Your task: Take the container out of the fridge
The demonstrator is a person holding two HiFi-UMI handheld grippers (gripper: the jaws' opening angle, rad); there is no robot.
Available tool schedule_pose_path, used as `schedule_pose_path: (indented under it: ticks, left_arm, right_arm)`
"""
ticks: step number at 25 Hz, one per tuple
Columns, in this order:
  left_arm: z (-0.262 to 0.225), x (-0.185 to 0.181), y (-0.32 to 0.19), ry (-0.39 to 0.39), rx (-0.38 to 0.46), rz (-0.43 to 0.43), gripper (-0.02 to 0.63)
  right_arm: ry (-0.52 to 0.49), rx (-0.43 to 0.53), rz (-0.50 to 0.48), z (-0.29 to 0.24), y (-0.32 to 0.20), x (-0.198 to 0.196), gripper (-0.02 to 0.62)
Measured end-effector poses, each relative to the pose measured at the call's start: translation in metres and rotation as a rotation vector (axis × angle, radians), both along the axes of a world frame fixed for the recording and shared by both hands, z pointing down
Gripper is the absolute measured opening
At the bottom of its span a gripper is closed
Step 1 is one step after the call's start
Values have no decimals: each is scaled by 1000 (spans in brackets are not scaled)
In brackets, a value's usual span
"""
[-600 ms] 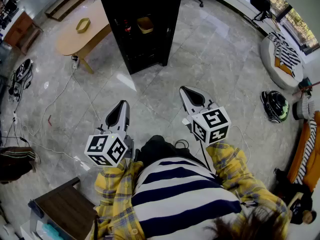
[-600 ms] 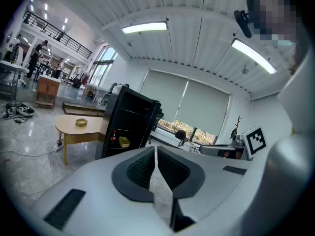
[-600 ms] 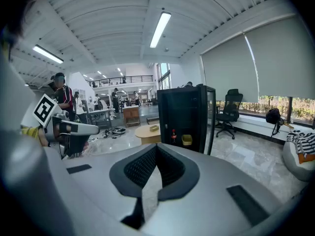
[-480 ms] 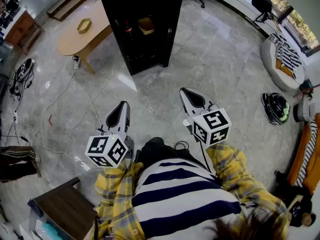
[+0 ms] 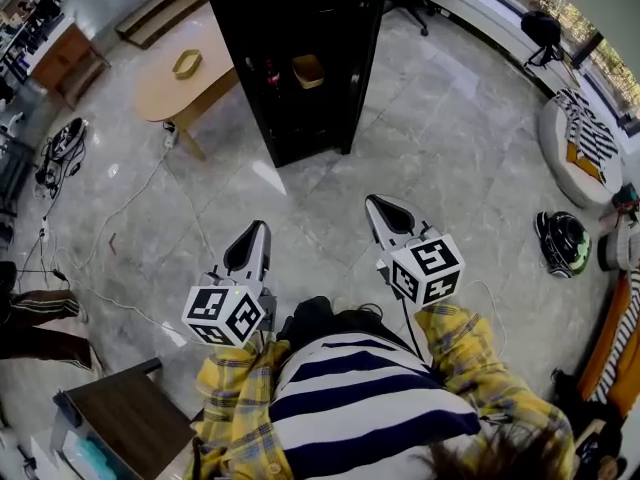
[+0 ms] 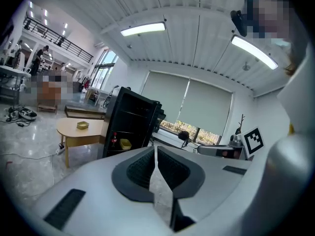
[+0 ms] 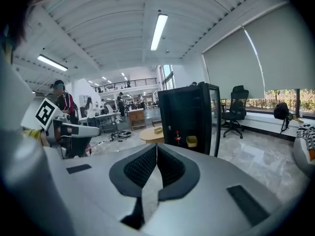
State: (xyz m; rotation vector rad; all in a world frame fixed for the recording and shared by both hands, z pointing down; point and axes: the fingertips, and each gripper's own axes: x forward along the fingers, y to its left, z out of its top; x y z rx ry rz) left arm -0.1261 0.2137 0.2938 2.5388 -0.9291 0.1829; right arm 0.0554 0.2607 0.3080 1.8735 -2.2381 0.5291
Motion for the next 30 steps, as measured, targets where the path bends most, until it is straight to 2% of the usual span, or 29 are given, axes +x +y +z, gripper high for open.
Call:
schedule_pose_path:
  ticks: [5, 13, 18, 22, 26, 30]
  left_arm:
    - [6, 5, -3, -24, 15, -19, 31]
    - [18, 6, -22, -43, 0, -40, 31]
    - [26, 9, -58, -73, 29, -39, 30]
    - [35, 9, -86, -94, 31, -32, 31]
    - [45, 11, -120, -93, 26, -21, 29]
    - [60, 19, -144, -71, -2, 5, 29]
  right_arm:
    - [32, -23, -42, 14, -5, 4, 28]
    - [31, -47, -89, 27, -27, 0, 29]
    - [60, -44, -101, 31, -68, 2, 29]
    - [73, -69, -149, 42, -102, -5, 29]
    - [67, -95, -205, 51, -138, -17, 29]
    - [104, -102, -198, 62, -164, -15, 28]
